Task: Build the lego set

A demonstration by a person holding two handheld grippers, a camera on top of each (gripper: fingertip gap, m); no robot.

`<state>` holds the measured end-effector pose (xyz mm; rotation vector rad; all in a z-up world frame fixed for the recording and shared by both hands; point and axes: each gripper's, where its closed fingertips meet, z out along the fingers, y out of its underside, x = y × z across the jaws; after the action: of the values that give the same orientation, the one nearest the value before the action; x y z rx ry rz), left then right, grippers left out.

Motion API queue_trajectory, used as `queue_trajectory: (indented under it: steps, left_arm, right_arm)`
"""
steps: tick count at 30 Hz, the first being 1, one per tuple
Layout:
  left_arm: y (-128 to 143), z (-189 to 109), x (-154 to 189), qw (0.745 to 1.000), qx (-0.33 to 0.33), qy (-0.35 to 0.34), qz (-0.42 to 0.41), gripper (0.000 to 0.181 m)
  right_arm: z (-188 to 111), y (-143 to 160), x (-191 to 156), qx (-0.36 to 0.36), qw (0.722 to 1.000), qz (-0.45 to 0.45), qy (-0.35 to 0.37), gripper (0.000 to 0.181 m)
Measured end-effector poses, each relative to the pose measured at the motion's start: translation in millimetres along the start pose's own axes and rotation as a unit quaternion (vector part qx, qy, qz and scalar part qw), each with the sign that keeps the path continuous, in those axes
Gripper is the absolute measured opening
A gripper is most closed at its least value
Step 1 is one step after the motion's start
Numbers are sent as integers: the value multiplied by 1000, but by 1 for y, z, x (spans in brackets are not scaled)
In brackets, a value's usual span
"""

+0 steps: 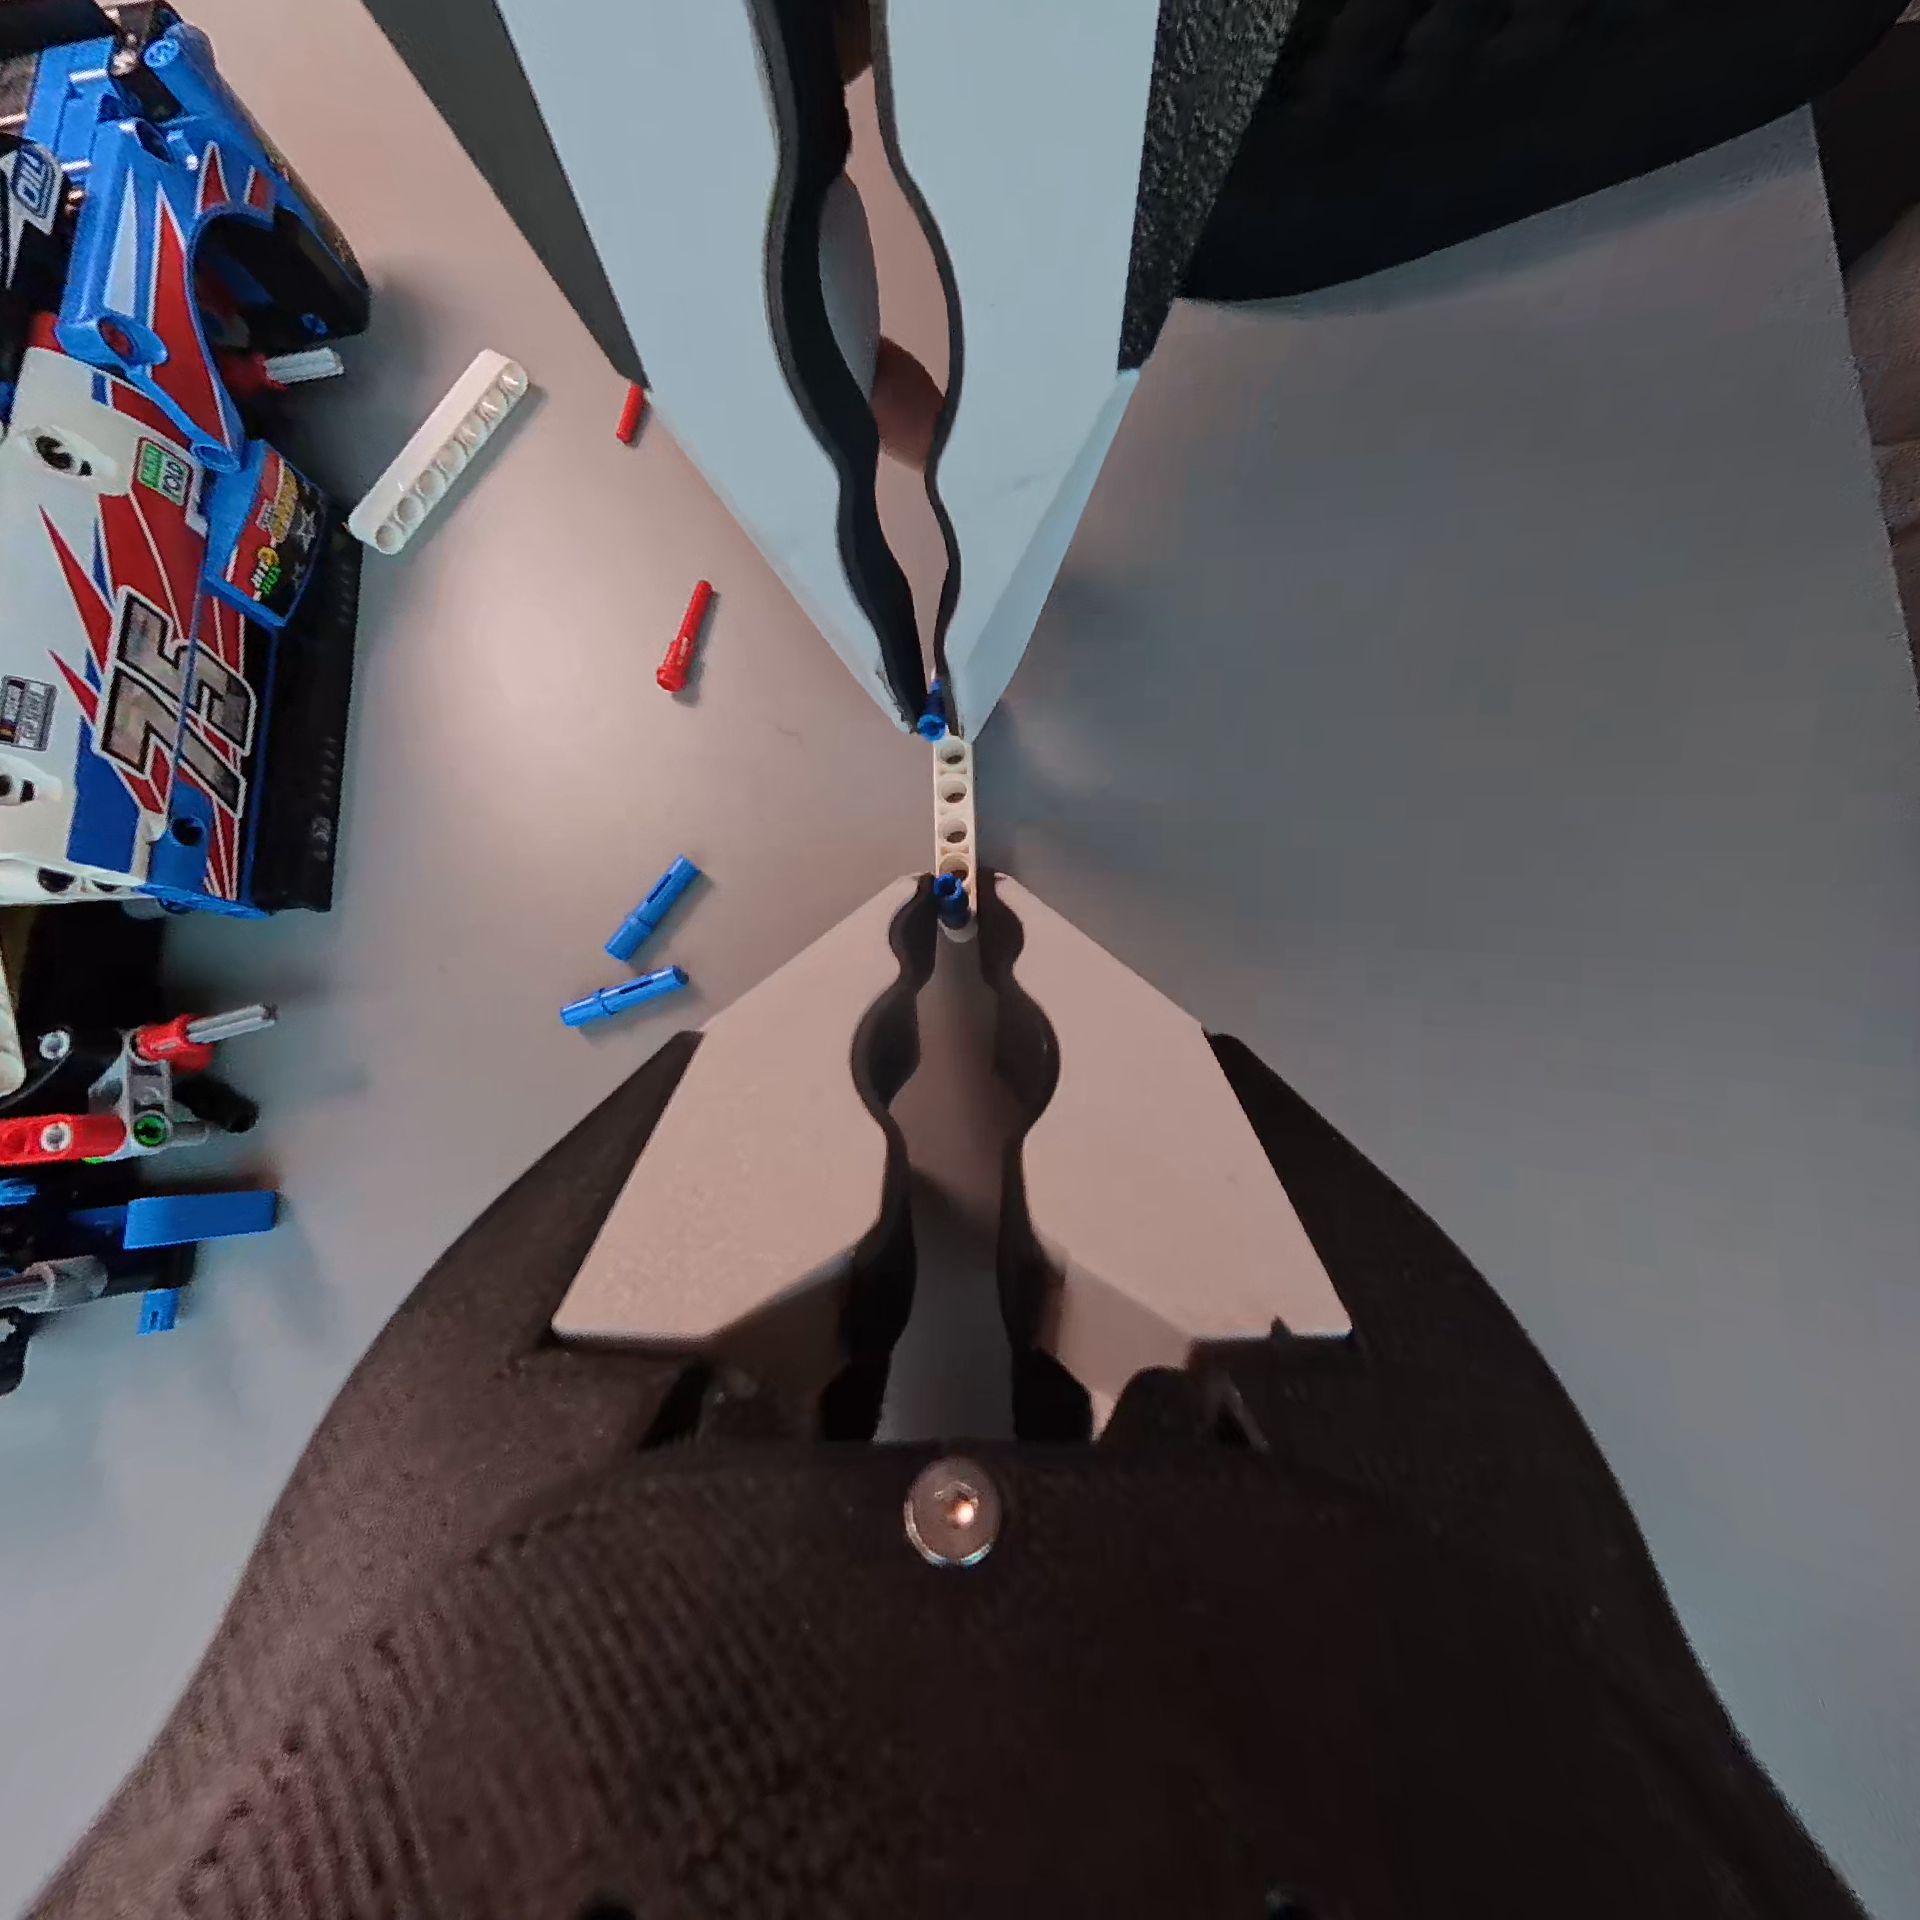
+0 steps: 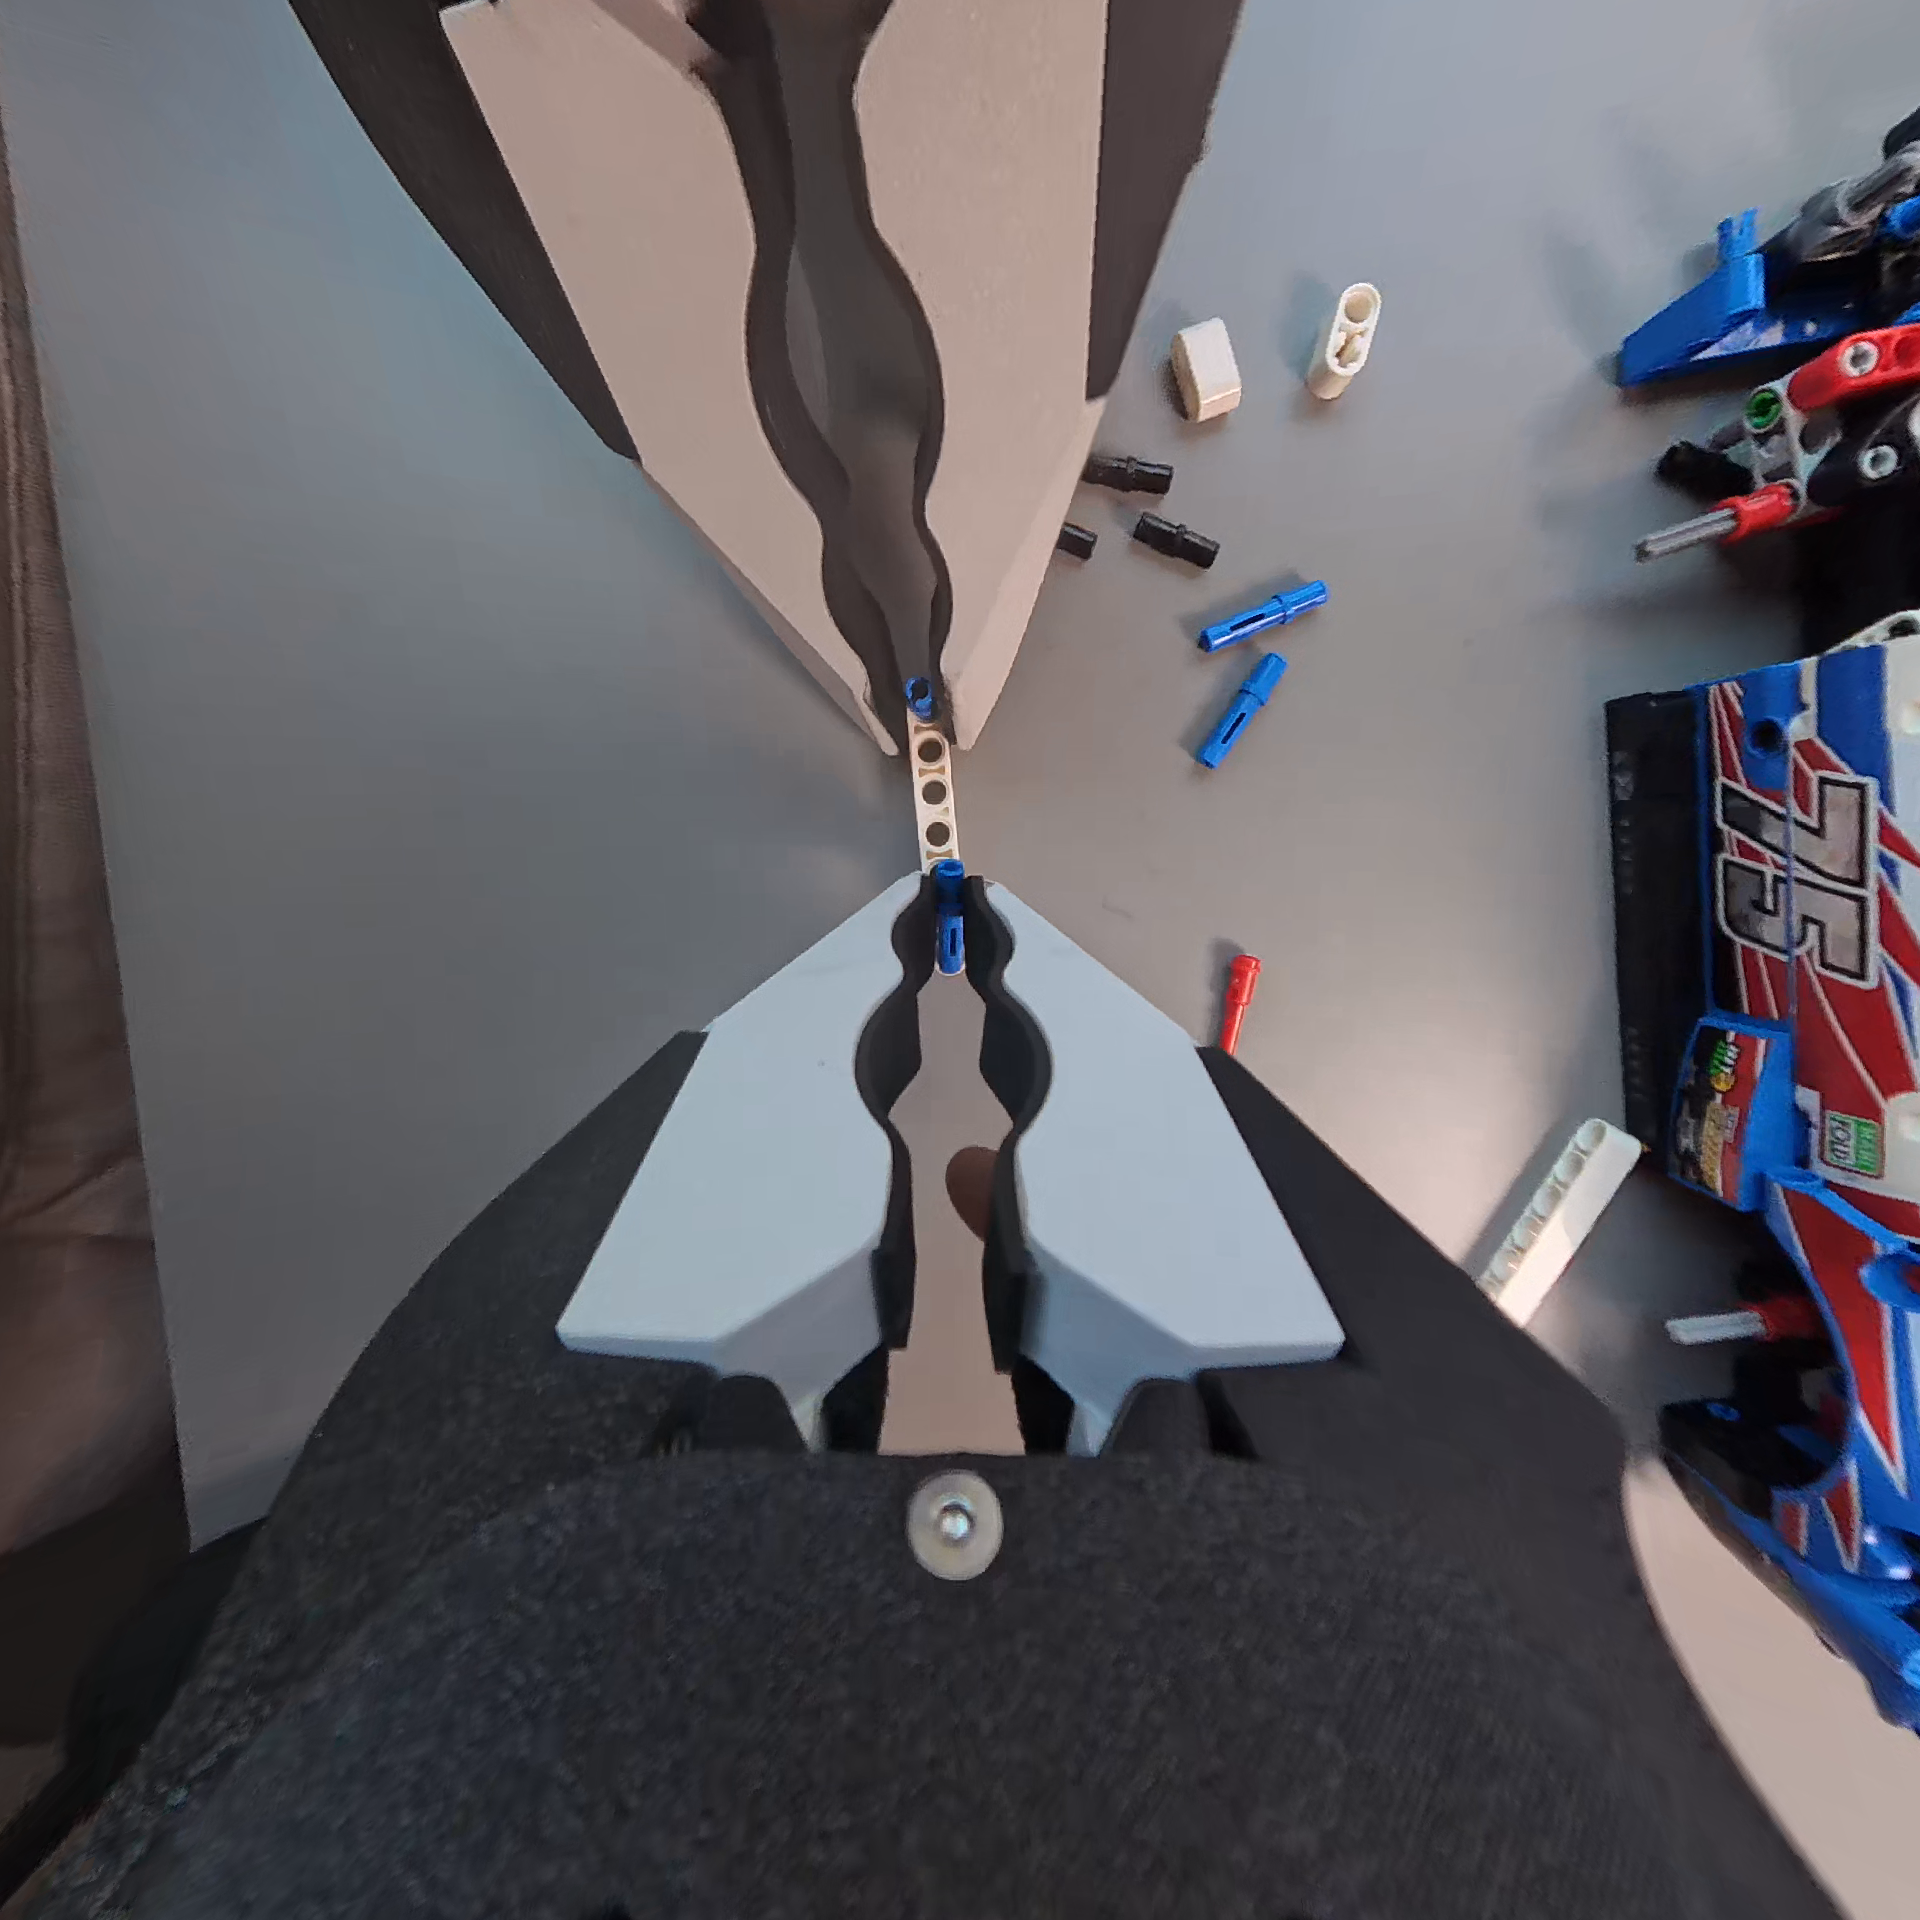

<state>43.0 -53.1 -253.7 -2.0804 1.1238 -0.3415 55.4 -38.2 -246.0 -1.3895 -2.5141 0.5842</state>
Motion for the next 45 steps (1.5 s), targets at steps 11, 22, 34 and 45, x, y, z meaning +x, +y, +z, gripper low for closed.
queue_trajectory:
  steps: [11, 22, 34, 45]
  left_arm:
    - [-4, -7, -3, 999, 31, 7, -38, 15]
    - [-44, -32, -2, 987, 151, 30, -53, 1]
    - [-36, -27, 0, 991, 119, 23, -51, 11]
    - [4, -7, -9, 1000, 7, -15, -13, 14]
  right_arm:
    - [-37, -33, 8, 318, 934, 157, -36, 4]
    - [-50, -52, -7, 353, 932, 81, -18, 4]
    - [-39, -44, -11, 195, 978, -55, 52, 2]
    - [-15, 11, 4, -50, 999, -16, 4, 3]
